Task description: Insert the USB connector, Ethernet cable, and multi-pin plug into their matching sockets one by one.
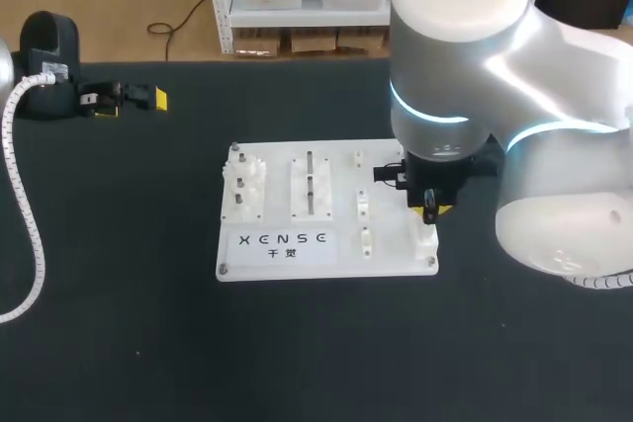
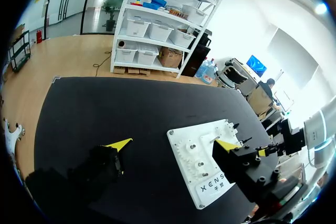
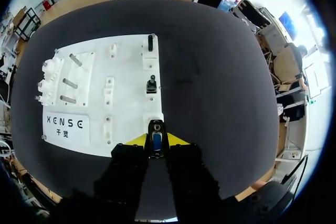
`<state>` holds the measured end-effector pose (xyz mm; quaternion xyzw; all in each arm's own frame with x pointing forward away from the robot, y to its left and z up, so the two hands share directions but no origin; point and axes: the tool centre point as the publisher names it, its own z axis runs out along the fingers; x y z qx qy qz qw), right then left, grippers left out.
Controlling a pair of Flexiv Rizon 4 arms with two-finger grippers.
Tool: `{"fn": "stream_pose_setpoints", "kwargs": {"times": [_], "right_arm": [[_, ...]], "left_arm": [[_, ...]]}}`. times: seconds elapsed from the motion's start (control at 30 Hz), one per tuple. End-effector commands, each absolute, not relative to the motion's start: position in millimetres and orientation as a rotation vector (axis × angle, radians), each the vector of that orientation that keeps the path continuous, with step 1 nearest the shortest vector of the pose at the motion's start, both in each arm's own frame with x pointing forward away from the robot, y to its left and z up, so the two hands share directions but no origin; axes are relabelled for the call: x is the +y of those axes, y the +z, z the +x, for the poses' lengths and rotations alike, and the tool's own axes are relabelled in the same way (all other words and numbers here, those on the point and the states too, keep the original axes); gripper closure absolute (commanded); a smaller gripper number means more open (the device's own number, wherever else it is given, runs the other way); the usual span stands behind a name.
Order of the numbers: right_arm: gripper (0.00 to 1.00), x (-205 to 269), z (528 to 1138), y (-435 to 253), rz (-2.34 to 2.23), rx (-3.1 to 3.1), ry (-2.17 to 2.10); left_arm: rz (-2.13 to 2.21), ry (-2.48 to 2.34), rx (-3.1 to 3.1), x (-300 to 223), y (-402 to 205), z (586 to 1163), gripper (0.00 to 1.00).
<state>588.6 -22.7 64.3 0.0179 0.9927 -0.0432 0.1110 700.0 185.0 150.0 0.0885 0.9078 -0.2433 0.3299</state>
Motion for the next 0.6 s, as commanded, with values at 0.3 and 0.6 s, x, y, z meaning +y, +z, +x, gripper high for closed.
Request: {"fn": "stream_pose_setpoints", "kwargs": {"times": [0.3,0.6], "right_arm": [[1.00,-25.7,593.6,53.6,0.076,2.936,-0.113],[1.00,-23.2,592.7,55.9,0.058,2.923,-0.118]], "left_arm": [[0.232,-0.636,2.374,185.0,150.0,700.0,0.00],[0.232,-0.636,2.374,185.0,150.0,700.0,0.00]]}}
